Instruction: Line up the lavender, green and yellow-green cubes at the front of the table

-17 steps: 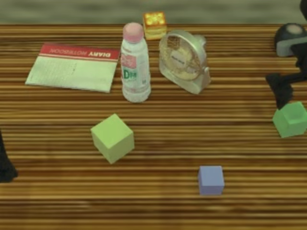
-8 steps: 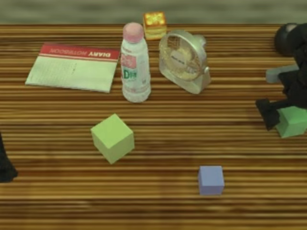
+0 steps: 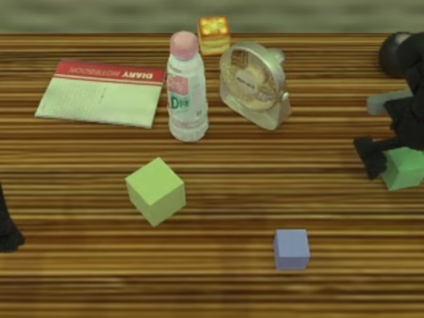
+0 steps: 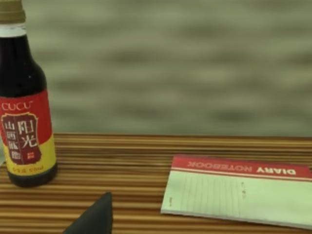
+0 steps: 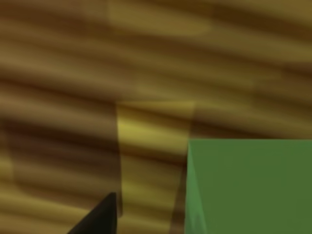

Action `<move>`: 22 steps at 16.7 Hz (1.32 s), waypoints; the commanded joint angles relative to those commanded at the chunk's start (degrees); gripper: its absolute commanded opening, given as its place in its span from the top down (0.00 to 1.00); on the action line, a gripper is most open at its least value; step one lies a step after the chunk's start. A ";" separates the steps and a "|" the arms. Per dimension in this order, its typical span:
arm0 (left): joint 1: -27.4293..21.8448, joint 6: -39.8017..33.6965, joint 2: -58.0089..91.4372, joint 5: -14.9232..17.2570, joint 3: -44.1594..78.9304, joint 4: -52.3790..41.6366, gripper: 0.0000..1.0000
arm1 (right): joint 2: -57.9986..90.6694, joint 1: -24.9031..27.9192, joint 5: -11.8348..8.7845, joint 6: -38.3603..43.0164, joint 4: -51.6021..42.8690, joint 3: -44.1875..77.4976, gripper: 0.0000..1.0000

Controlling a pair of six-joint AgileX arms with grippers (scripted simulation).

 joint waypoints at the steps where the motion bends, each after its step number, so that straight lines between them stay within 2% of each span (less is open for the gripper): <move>1: 0.00 0.00 0.00 0.00 0.00 0.00 0.00 | 0.00 0.00 0.00 0.00 0.00 0.00 0.38; 9: 0.00 0.00 0.00 0.00 0.00 0.00 0.00 | 0.00 0.00 0.00 0.00 0.00 0.00 0.98; 19: 0.00 0.00 0.00 0.00 0.00 0.00 0.00 | -1.36 -0.12 -0.17 0.15 -0.67 0.54 1.00; 22: 0.00 0.00 0.00 0.00 0.00 0.00 0.00 | -2.88 -0.21 -0.20 0.36 -4.77 3.15 1.00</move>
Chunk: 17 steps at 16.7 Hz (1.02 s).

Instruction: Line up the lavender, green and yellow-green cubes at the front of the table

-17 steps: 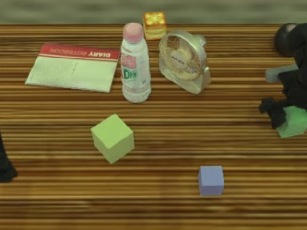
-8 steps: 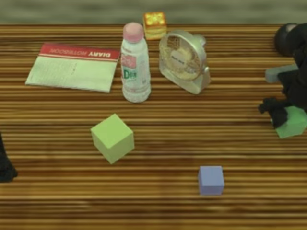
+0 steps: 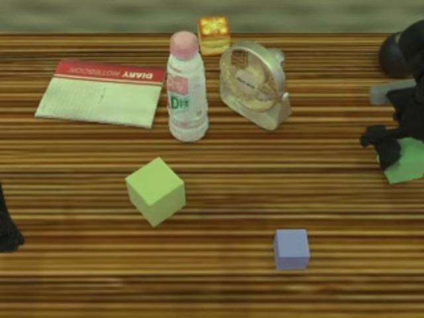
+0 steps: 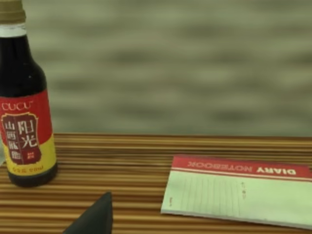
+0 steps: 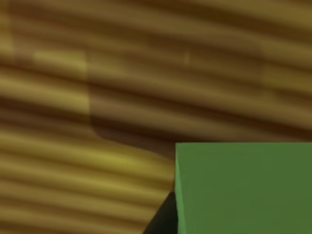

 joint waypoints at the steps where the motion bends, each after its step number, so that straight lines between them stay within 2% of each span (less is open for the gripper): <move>1: 0.00 0.00 0.00 0.00 0.00 0.00 0.00 | -0.83 0.05 -0.01 0.00 -2.29 1.18 1.00; 5: 0.00 0.00 0.00 0.00 0.00 0.00 0.00 | -3.77 0.57 -0.01 -0.32 -8.94 4.98 1.00; 11: 0.00 0.00 0.00 0.00 0.00 0.00 0.00 | -3.70 1.06 -0.02 0.53 -9.12 5.12 1.00; 14: 0.00 0.00 0.00 0.00 0.00 0.00 0.00 | -3.75 5.88 0.09 6.18 -9.64 5.30 1.00; 17: 0.00 0.00 0.00 0.00 0.00 0.00 0.00 | -4.40 13.87 0.27 17.00 -10.32 4.79 1.00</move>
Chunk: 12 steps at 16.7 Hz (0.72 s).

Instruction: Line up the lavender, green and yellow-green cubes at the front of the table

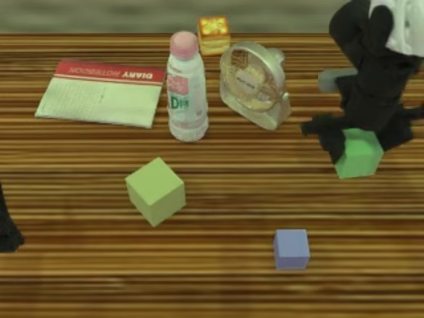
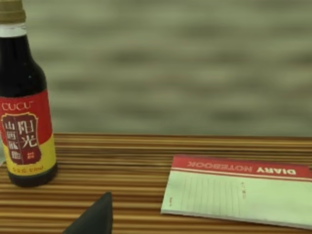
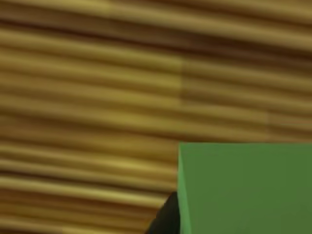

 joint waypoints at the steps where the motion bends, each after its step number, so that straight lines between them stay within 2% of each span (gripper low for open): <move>1: 0.00 0.00 0.00 0.00 0.00 0.00 0.00 | -0.39 3.13 0.07 4.50 -0.21 -0.34 1.00; 7: 0.00 0.00 0.00 0.00 0.00 0.00 0.00 | -3.37 22.17 0.43 30.74 -1.05 -2.68 1.00; 10: 0.00 0.00 0.00 0.00 0.00 0.00 0.00 | -5.05 27.91 0.64 37.05 -0.85 -3.74 1.00; 12: 0.00 0.00 0.00 0.00 0.00 0.00 0.00 | -5.51 29.02 0.69 38.22 -0.74 -4.02 1.00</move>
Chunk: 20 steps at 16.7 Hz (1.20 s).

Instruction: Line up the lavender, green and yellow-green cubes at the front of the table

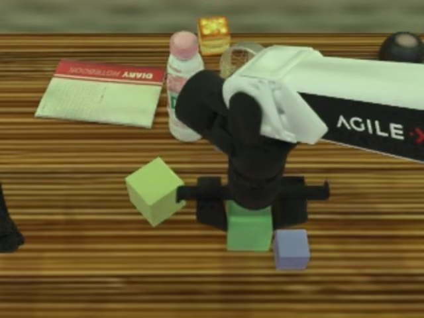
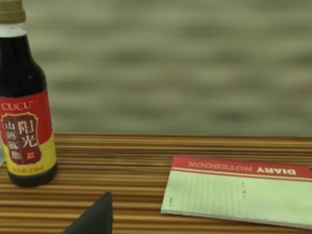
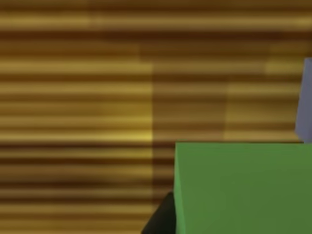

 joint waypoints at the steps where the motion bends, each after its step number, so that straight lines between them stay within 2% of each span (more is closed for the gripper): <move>1: 0.00 0.00 0.00 0.00 0.00 0.00 0.00 | 0.00 0.00 0.00 0.00 0.00 0.00 1.00; 5: 0.00 0.00 0.00 0.00 0.00 0.00 0.00 | 0.52 -0.25 -0.07 0.08 1.02 -0.48 1.00; 12: 0.00 0.00 0.00 0.00 0.00 0.00 0.00 | 4.92 0.16 0.03 0.29 13.71 -8.68 1.00; 16: 0.00 0.00 0.00 0.00 0.00 0.00 0.00 | 5.13 0.21 0.04 0.28 14.14 -9.01 1.00; 20: 0.00 0.00 0.00 0.00 0.00 0.00 0.00 | 5.13 0.21 0.04 0.28 14.14 -9.01 0.70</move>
